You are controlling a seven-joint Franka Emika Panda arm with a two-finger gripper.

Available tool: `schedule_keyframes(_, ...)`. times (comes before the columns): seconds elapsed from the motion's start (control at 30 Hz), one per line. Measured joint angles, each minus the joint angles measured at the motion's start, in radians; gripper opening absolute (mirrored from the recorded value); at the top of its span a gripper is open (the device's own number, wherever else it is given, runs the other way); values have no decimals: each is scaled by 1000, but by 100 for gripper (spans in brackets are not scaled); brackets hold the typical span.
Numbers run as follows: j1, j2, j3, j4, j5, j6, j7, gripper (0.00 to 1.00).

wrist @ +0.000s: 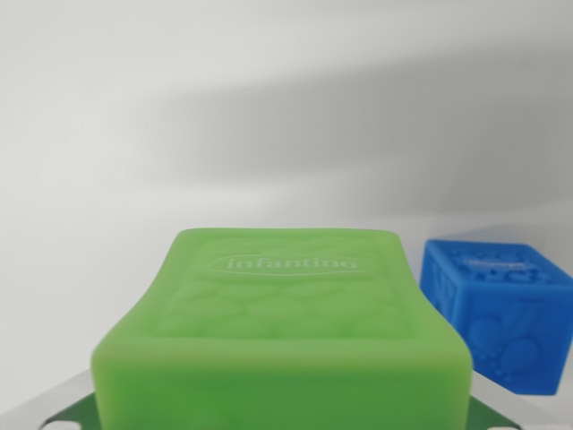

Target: Stack cube

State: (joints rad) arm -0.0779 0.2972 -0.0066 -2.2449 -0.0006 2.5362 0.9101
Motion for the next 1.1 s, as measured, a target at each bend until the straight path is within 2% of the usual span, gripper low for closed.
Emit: schedule_keyframes(1.1,-89,-82,-19,-98,6,17,-87,0)
